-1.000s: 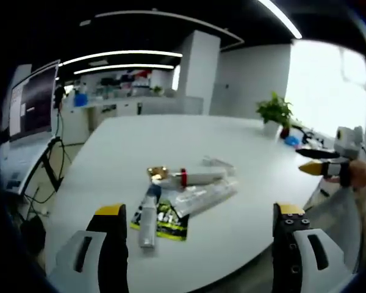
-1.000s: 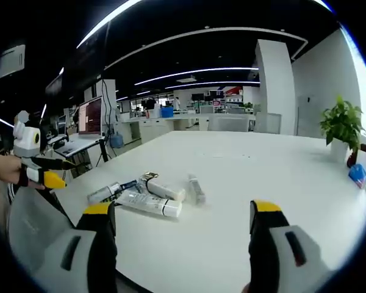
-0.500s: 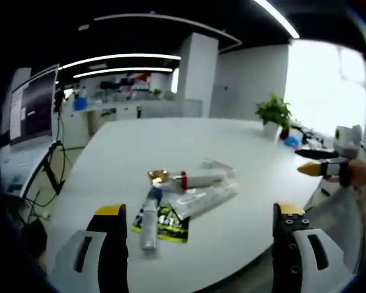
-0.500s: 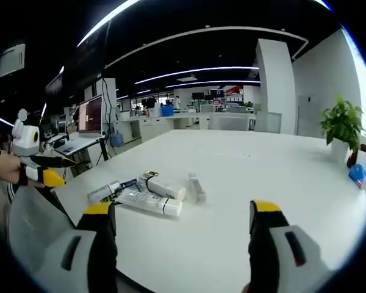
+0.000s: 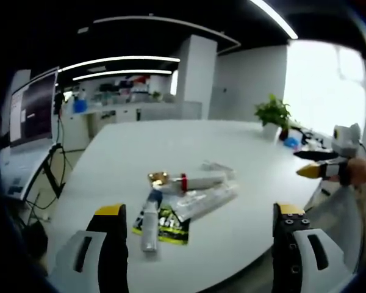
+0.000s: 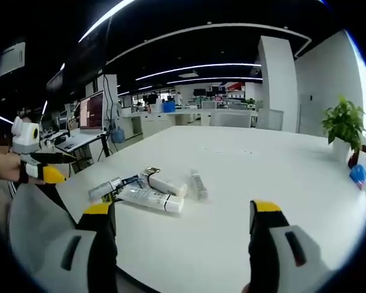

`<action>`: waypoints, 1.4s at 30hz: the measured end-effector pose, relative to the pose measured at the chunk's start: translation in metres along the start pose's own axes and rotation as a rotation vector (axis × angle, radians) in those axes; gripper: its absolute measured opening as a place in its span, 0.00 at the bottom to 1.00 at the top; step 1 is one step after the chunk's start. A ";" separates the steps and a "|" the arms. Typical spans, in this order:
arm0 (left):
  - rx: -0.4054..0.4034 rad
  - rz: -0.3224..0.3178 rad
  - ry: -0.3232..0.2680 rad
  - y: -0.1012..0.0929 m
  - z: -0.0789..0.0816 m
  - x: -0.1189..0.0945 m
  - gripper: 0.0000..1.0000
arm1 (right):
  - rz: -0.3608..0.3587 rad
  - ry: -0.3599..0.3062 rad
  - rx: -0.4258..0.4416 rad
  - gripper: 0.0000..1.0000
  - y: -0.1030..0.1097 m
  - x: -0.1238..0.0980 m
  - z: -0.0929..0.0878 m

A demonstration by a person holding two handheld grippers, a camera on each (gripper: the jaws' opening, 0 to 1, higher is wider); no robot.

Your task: Arrange the skincare products in the storage area until every visible bottle or jar stands upright without overlapping.

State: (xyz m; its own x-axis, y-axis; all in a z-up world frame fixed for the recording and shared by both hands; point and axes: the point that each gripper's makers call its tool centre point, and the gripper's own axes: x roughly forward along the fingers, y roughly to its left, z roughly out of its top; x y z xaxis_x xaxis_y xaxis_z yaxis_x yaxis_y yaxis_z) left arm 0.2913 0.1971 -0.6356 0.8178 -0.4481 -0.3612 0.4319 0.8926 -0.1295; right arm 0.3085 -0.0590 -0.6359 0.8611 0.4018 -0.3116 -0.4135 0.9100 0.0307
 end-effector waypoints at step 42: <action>0.006 -0.014 0.019 0.006 -0.007 0.005 0.97 | 0.132 0.104 -0.083 0.89 0.008 0.045 -0.002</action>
State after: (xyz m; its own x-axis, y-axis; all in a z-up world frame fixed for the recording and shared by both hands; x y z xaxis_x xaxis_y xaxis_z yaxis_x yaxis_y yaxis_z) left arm 0.2949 0.2003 -0.6444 0.8045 -0.4592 -0.3767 0.4454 0.8860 -0.1289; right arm 0.3438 -0.0342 -0.6521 0.7644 0.5000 -0.4071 -0.5471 0.8371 0.0008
